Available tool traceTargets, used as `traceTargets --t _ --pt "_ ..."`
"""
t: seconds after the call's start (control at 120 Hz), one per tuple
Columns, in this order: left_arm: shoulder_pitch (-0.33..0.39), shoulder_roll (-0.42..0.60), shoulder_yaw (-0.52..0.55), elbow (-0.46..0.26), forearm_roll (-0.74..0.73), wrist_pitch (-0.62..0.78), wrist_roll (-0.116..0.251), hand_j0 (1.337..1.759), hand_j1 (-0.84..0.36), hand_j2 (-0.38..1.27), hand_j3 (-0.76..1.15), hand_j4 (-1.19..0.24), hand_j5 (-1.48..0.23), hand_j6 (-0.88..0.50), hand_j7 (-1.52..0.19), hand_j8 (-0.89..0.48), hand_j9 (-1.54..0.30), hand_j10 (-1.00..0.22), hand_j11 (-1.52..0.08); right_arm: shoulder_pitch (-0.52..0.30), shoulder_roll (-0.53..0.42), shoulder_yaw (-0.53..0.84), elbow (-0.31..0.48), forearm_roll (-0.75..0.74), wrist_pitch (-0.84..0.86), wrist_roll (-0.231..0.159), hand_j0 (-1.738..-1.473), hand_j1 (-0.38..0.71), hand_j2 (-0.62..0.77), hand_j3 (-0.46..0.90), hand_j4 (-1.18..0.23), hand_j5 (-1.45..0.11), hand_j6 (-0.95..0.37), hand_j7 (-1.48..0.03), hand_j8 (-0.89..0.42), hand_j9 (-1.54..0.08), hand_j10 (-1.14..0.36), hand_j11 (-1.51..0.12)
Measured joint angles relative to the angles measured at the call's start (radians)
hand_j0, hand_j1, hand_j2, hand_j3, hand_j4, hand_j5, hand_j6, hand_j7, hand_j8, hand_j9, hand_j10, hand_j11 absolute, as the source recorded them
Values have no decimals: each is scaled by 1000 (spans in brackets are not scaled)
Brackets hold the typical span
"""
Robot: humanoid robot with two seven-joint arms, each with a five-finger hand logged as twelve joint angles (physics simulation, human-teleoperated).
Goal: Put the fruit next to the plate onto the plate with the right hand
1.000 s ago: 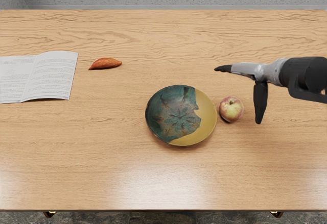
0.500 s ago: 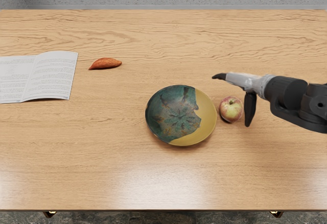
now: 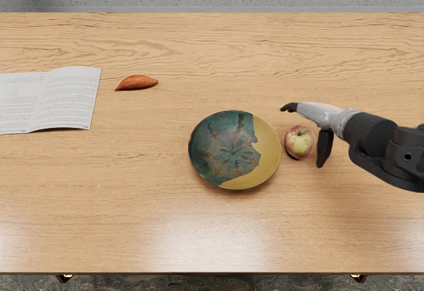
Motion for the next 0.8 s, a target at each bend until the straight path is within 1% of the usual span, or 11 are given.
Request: traceTargets --t 0.158,0.417,0.8 --pt "0 0 0 0 0 0 0 1658 349 0 0 0 0 0 0 0 0 0 0 -11 25 -2 -6 -17 -5 0 -1658 -185 -25 0 -143 -181 -145 -180 -144 -180 -142 -180" --pt "0 0 0 0 0 0 0 1658 349 0 0 0 0 0 0 0 0 0 0 -14 39 -5 -14 -32 -6 0 -1658 -177 -26 0 -150 -190 -152 -189 -150 -189 -149 -189" --pt "0 0 0 0 0 0 0 1658 349 0 0 0 0 0 0 0 0 0 0 -36 56 -7 -33 -84 -23 0 -1658 -127 -35 0 -191 -244 -193 -243 -192 -243 -190 -243"
